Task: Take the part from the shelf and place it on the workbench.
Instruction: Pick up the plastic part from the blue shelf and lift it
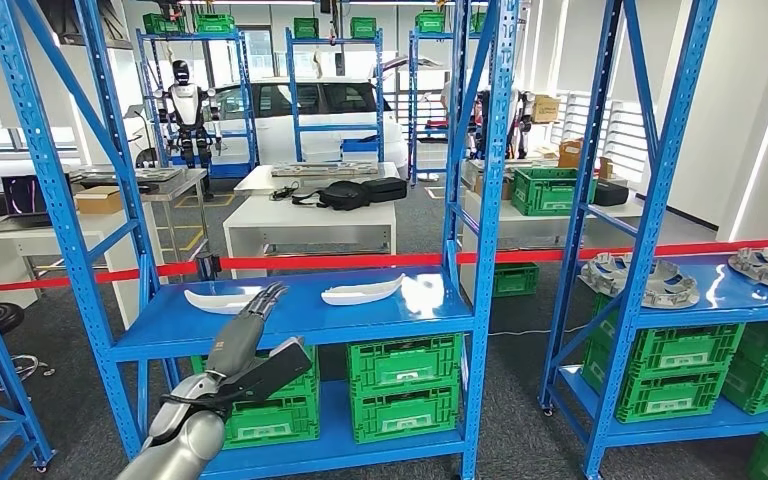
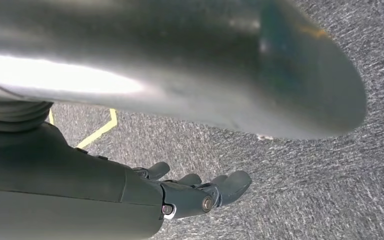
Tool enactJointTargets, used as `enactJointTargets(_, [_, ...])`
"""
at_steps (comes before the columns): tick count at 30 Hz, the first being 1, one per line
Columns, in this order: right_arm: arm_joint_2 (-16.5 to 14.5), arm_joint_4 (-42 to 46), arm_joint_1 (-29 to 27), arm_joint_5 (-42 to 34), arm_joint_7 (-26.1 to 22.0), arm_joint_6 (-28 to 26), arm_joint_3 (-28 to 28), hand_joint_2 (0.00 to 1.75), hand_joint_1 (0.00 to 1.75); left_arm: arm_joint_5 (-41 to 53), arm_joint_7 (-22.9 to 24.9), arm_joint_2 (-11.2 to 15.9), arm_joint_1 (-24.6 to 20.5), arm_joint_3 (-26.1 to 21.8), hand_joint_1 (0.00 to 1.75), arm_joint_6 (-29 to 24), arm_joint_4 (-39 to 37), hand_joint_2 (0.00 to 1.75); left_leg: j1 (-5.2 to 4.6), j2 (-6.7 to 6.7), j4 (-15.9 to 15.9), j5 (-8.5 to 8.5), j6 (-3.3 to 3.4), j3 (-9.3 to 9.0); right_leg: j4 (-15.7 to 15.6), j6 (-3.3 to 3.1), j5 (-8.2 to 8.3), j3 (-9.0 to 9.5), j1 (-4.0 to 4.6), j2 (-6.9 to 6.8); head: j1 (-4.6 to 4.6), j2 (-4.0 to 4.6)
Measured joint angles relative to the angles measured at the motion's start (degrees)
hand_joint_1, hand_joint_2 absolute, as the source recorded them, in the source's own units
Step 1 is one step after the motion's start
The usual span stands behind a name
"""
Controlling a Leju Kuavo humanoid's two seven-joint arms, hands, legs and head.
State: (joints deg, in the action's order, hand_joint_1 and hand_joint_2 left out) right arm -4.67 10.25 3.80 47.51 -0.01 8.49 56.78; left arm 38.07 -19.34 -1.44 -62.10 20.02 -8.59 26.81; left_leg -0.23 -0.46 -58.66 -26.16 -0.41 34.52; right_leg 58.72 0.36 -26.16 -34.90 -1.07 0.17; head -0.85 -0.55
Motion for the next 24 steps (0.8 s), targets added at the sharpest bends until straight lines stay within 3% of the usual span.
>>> enactJointTargets(3, [0.2,0.0,0.1,0.7,0.1,0.1,0.0,0.00,0.00,0.0,0.5,0.5,-0.2,0.0,0.00,0.3,0.0,0.00,0.01,0.00,0.0,0.00,-0.01,0.00,0.0,0.00,-0.01,0.00,0.02,0.00,0.00,0.00])
enactJointTargets(13, [1.1,0.0,0.9,2.3,0.1,0.3,-0.1,0.00,0.00,-1.3,-1.0,6.0,-1.2,-0.3,0.00,1.7,0.0,0.00,0.06,0.06,0.1,0.02,-0.02,-0.06,0.1,0.02,-0.05,0.00,0.05,0.00,0.00,0.00])
enactJointTargets(24, [1.3,0.0,0.9,1.7,-1.2,1.4,-0.1,0.00,0.00,-1.0,0.5,6.7,-1.6,-0.3,0.00,-0.1,-0.3,0.00,0.03,0.06,0.1,0.01,-0.02,-0.07,0.0,0.02,-0.05,-0.01,0.02,0.03,0.00,0.00])
